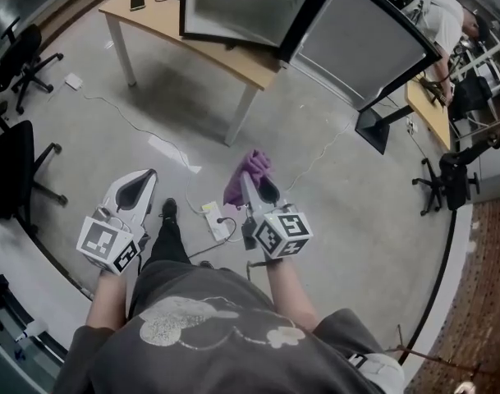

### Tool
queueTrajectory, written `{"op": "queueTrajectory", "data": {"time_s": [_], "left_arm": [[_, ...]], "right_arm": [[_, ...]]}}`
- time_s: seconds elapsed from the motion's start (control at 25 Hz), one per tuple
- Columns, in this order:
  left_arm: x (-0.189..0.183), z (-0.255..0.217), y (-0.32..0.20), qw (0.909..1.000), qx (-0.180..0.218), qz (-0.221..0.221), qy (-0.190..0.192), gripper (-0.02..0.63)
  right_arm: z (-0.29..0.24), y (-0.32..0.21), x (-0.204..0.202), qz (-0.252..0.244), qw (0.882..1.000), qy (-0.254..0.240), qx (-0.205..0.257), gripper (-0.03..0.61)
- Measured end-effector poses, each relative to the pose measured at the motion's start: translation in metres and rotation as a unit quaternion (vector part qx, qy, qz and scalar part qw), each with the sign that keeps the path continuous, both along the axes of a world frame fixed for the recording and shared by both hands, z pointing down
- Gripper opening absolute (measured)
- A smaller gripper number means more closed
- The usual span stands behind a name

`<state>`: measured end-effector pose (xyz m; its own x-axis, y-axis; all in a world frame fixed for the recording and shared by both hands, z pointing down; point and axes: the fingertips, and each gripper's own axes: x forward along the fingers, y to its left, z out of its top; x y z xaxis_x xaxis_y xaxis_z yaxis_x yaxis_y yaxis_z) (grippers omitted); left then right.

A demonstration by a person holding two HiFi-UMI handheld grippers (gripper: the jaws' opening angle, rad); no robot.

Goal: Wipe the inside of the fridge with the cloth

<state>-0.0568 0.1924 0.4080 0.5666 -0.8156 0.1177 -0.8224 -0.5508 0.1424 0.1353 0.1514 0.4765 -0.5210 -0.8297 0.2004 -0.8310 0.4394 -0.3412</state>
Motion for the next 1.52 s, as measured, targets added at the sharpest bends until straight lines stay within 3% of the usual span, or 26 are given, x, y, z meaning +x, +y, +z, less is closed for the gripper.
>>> {"op": "queueTrajectory", "data": {"time_s": [0.4, 0.92, 1.08, 1.32, 1.52], "left_arm": [[-0.043, -0.013, -0.119, 0.9986, 0.008, 0.052, 0.01, 0.018], [-0.117, -0.006, -0.212, 0.9961, -0.007, 0.082, 0.031, 0.018], [-0.123, -0.009, -0.223, 0.9955, 0.0, 0.089, 0.032, 0.018], [-0.095, -0.008, -0.227, 0.9952, 0.005, 0.095, 0.025, 0.018], [-0.102, -0.007, -0.264, 0.997, 0.0, 0.071, 0.03, 0.018]], "right_arm": [[-0.012, -0.097, -0.053, 0.04, 0.999, 0.017, -0.005, 0.086], [-0.022, -0.206, -0.124, 0.066, 0.997, 0.039, -0.001, 0.086], [-0.024, -0.219, -0.143, 0.056, 0.998, 0.034, -0.002, 0.086], [-0.025, -0.231, -0.114, 0.069, 0.997, 0.027, 0.004, 0.086], [-0.015, -0.269, -0.118, 0.053, 0.998, 0.027, 0.005, 0.086]]}}
